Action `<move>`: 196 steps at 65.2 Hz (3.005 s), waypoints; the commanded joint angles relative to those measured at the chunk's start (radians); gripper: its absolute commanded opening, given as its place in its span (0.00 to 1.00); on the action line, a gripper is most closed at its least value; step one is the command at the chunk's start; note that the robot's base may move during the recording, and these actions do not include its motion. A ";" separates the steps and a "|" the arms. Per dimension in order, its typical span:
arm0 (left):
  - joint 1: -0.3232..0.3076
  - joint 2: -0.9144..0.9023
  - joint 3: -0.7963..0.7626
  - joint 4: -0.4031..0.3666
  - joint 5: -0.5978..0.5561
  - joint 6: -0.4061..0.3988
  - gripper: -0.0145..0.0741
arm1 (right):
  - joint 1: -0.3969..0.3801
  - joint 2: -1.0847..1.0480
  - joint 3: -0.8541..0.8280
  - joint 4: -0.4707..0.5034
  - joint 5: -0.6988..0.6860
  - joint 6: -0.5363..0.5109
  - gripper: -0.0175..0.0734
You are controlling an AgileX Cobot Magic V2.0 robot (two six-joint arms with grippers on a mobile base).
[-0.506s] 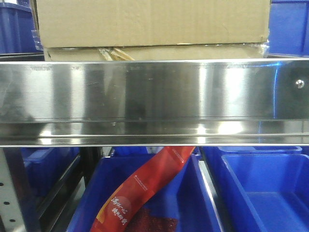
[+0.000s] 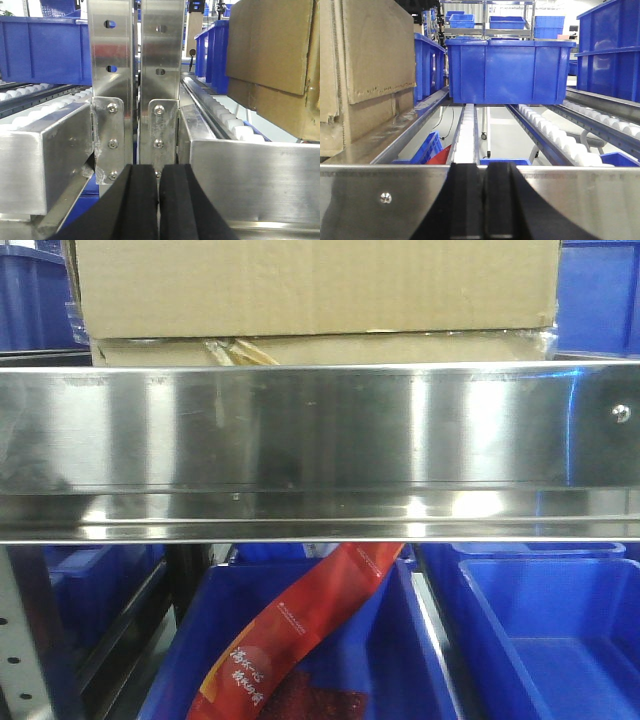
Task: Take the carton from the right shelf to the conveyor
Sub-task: 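Reach both grippers to the cardboard carton's side walls and pinch them, then lift the carton with both grippers and pull it off the shelf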
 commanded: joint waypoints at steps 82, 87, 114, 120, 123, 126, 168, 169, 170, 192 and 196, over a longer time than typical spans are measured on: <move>-0.263 0.541 -0.817 -0.028 0.341 0.054 0.70 | 0.029 0.404 -0.706 0.034 0.302 -0.004 0.81; -0.352 0.642 -0.904 -0.028 0.388 0.054 0.70 | 0.070 0.483 -0.793 0.061 0.337 -0.004 0.81; -0.476 1.217 -1.533 -0.018 0.705 -0.075 0.70 | 0.272 1.007 -1.406 0.061 0.791 -0.004 0.81; -0.460 1.327 -1.691 0.001 0.824 -0.108 0.70 | 0.272 1.130 -1.578 0.058 0.930 -0.004 0.81; -0.453 1.381 -1.764 0.035 0.896 -0.140 0.70 | 0.272 1.196 -1.668 0.058 0.987 -0.004 0.81; -0.446 1.432 -1.832 0.082 0.957 -0.180 0.70 | 0.272 1.263 -1.754 0.058 1.050 -0.004 0.81; -0.364 1.726 -2.011 0.103 0.974 -0.214 0.70 | 0.268 1.753 -2.095 0.058 1.162 -0.004 0.81; -0.364 1.728 -2.011 0.103 0.974 -0.214 0.70 | 0.268 1.760 -2.095 0.058 1.162 -0.004 0.81; -0.364 1.731 -2.011 0.103 0.974 -0.214 0.70 | 0.268 1.764 -2.095 0.058 1.160 -0.004 0.81; -0.364 1.774 -2.011 0.103 1.017 -0.214 0.45 | 0.268 1.805 -2.095 0.058 1.159 -0.004 0.32; -0.364 1.774 -2.011 0.103 1.017 -0.214 0.27 | 0.268 1.805 -2.095 0.058 1.159 -0.004 0.15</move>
